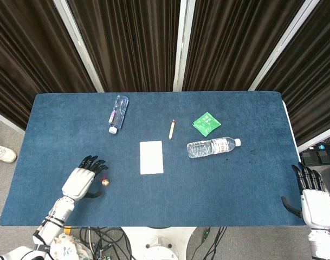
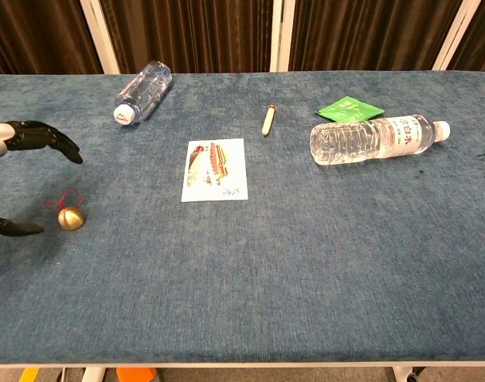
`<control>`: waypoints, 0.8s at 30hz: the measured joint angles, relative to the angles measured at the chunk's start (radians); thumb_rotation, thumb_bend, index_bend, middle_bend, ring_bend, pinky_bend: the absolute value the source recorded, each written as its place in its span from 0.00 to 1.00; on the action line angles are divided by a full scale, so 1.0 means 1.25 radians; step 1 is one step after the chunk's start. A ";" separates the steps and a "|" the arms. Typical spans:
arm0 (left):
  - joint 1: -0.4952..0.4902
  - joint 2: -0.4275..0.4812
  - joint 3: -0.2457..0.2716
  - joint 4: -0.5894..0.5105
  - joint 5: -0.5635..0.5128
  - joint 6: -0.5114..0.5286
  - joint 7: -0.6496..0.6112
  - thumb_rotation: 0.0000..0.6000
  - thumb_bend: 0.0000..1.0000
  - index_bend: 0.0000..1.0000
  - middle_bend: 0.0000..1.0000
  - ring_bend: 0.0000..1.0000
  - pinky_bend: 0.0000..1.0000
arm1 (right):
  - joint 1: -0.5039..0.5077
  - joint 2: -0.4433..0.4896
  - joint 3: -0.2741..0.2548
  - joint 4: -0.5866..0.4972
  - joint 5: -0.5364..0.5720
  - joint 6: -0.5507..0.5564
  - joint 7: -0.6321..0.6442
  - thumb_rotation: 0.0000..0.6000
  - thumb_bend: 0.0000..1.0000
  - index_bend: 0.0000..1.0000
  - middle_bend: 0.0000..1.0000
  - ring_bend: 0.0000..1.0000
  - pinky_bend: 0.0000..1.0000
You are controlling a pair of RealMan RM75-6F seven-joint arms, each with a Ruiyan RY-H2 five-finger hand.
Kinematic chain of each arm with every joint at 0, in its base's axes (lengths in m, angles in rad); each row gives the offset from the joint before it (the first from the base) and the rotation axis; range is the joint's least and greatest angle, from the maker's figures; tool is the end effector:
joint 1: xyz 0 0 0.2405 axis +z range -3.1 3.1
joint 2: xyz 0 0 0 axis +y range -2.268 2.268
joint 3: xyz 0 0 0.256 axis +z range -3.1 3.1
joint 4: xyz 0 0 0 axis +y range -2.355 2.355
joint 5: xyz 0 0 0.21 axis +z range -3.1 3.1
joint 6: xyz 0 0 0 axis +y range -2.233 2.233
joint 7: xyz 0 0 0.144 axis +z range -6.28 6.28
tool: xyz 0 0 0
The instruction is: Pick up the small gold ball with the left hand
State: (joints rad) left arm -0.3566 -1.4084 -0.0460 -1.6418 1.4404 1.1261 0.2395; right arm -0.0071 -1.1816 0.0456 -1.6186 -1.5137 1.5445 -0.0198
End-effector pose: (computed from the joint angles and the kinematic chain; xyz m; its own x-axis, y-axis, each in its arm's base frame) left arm -0.2255 0.2348 0.0188 0.3877 0.2866 0.8761 0.9042 -0.3030 -0.3011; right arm -0.3147 -0.1511 0.1452 0.3520 0.0157 0.9359 -0.9345 0.0618 0.3505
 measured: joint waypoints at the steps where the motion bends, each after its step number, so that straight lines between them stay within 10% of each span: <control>1: -0.001 -0.005 0.001 0.007 -0.006 -0.002 0.001 1.00 0.16 0.28 0.15 0.01 0.02 | 0.000 0.000 0.000 0.001 0.001 -0.001 0.001 1.00 0.17 0.00 0.00 0.00 0.00; 24: -0.026 -0.039 0.005 0.047 -0.062 -0.026 -0.007 1.00 0.31 0.44 0.19 0.01 0.02 | 0.006 -0.008 -0.001 0.014 0.011 -0.021 0.007 1.00 0.17 0.00 0.00 0.00 0.00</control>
State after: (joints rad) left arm -0.3888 -1.4566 -0.0400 -1.5836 1.3635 1.0929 0.2307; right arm -0.0003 -1.1912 0.0442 -1.6016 -1.4997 1.5188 -0.0105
